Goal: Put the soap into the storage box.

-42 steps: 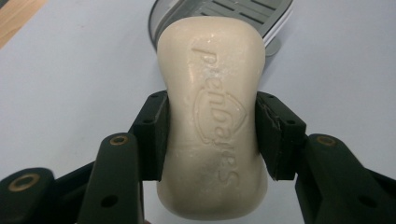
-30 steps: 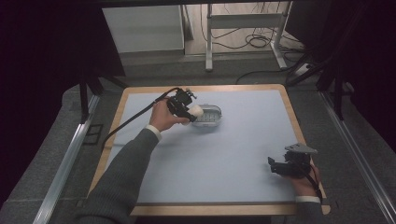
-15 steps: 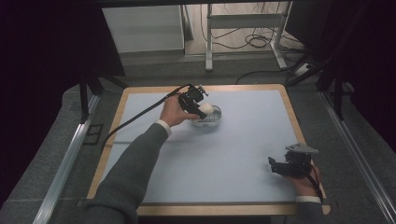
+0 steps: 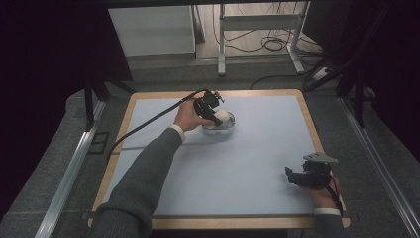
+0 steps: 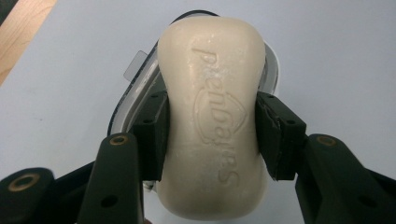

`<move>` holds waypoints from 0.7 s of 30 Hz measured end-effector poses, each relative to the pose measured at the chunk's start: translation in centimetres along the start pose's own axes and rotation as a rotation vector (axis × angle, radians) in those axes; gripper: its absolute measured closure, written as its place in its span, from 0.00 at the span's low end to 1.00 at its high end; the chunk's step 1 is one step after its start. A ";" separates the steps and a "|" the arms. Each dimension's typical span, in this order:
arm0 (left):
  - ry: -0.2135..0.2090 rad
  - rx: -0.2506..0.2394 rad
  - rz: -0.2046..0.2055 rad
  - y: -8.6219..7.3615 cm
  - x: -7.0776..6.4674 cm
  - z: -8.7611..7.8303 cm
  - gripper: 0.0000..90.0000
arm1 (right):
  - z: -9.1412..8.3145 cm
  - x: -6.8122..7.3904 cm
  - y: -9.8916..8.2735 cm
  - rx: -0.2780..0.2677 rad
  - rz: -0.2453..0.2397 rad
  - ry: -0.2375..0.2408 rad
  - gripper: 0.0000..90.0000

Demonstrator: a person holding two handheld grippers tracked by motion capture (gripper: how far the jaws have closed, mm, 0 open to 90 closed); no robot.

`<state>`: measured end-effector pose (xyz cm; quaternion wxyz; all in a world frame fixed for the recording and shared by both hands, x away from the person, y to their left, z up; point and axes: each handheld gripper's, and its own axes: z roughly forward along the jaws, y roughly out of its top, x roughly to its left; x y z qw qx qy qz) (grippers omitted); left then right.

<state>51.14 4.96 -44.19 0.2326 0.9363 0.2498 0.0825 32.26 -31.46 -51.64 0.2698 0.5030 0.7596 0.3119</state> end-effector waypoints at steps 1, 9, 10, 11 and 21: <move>0.002 0.002 0.009 0.1 0.0 0.2 0.55 | 0.0 0.0 0.0 0.001 0.000 -0.001 0.08; -0.007 0.034 0.000 0.4 -0.2 1.6 0.55 | -0.1 -0.3 -0.2 0.000 0.008 -0.006 0.08; -0.008 0.034 -0.001 0.3 -0.3 1.6 0.55 | -0.2 -0.3 -0.2 0.000 0.009 -0.007 0.08; -0.014 0.026 -0.002 0.3 -0.3 1.6 0.54 | -0.2 -0.4 -0.2 0.000 0.011 -0.008 0.08; -0.026 -0.085 -0.046 -0.5 -0.3 -0.8 0.43 | -0.1 -0.2 -0.2 0.006 0.004 -0.008 0.08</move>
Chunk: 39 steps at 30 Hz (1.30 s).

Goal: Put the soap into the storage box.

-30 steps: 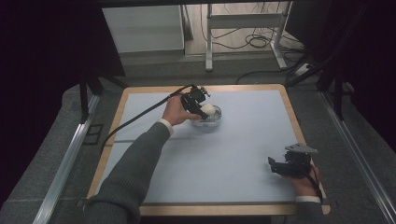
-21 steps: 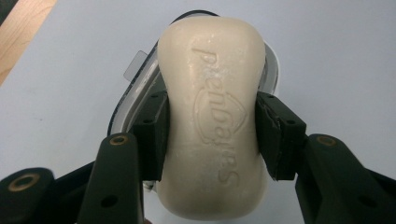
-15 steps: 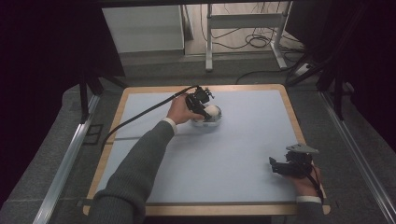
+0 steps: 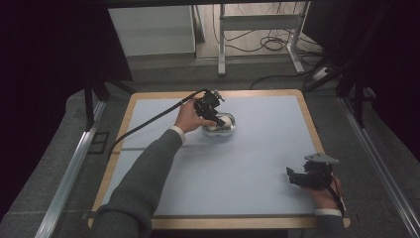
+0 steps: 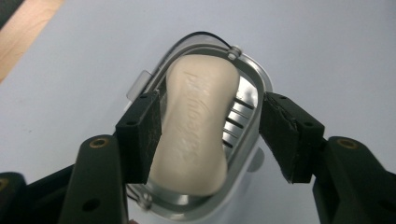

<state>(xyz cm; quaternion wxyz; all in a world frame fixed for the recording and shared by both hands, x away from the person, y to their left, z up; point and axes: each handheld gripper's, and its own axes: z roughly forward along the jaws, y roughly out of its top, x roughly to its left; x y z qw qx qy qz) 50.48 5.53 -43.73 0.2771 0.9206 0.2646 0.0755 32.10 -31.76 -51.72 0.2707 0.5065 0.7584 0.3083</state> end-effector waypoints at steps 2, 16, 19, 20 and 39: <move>0.003 -0.024 -0.012 -0.5 0.0 -0.5 0.40 | 0.0 0.0 0.0 0.001 -0.001 0.000 0.08; -0.004 -0.156 -0.101 -5.7 -1.7 -4.1 0.33 | 0.1 0.2 0.0 0.009 -0.008 -0.001 0.08; -0.006 -0.189 -0.122 -7.3 -2.1 -4.9 0.34 | 0.1 0.3 0.0 0.007 -0.012 0.000 0.08; -0.007 -0.197 -0.127 -7.9 -2.3 -5.2 0.33 | 0.1 0.3 0.1 0.007 -0.012 0.000 0.08; 0.014 -0.311 -0.302 -20.4 -5.7 -7.0 0.34 | -0.2 0.5 0.2 0.002 -0.018 -0.004 0.08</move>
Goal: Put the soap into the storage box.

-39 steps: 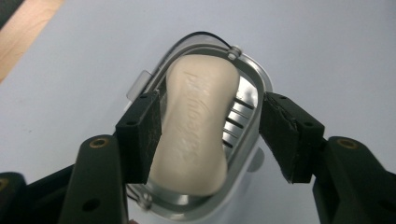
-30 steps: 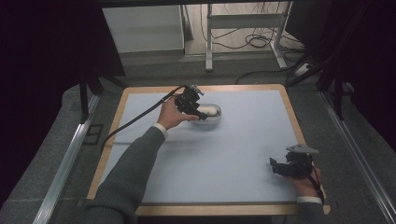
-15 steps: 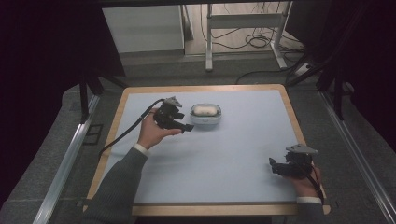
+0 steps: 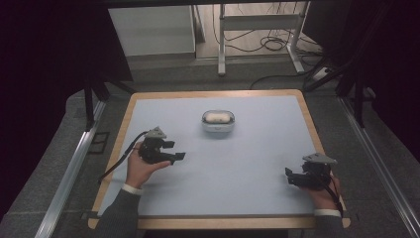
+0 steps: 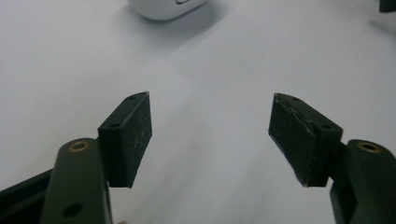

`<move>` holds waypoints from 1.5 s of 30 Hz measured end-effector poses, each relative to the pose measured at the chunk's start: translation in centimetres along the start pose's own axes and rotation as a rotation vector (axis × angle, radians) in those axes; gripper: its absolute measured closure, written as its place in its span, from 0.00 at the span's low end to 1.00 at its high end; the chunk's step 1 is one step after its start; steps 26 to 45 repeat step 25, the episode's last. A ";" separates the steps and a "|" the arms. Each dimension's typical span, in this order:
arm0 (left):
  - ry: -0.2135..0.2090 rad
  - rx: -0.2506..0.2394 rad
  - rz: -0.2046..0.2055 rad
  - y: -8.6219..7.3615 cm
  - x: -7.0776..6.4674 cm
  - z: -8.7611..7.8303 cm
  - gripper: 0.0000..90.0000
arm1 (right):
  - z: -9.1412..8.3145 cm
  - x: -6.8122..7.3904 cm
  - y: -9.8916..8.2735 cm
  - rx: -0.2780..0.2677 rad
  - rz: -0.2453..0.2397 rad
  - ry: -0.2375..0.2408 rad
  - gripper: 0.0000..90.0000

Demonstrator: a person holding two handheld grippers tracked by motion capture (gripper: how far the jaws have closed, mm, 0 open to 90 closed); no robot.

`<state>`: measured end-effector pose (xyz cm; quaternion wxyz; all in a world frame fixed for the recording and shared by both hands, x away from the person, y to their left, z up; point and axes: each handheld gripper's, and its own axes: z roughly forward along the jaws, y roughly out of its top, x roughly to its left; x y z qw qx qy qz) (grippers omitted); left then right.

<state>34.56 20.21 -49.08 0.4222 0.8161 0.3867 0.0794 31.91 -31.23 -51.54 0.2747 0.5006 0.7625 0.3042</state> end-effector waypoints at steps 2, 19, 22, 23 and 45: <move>0.021 -0.012 -0.023 -1.2 0.1 -0.4 0.34 | 0.0 0.0 0.0 0.000 -0.002 -0.002 0.08; 0.033 -0.002 -0.052 -4.1 0.7 -1.1 0.33 | -0.2 0.1 0.2 -0.003 -0.011 -0.011 0.08; 0.019 0.007 -0.049 -4.0 0.8 -0.8 0.33 | -0.5 0.1 0.3 -0.013 -0.009 -0.015 0.08; 0.015 0.008 -0.048 -4.0 0.8 -0.8 0.33 | -0.5 0.1 0.3 -0.014 -0.008 -0.015 0.08; 0.007 0.005 -0.049 -4.0 0.8 -0.7 0.33 | -0.5 0.2 0.3 -0.017 -0.010 -0.013 0.08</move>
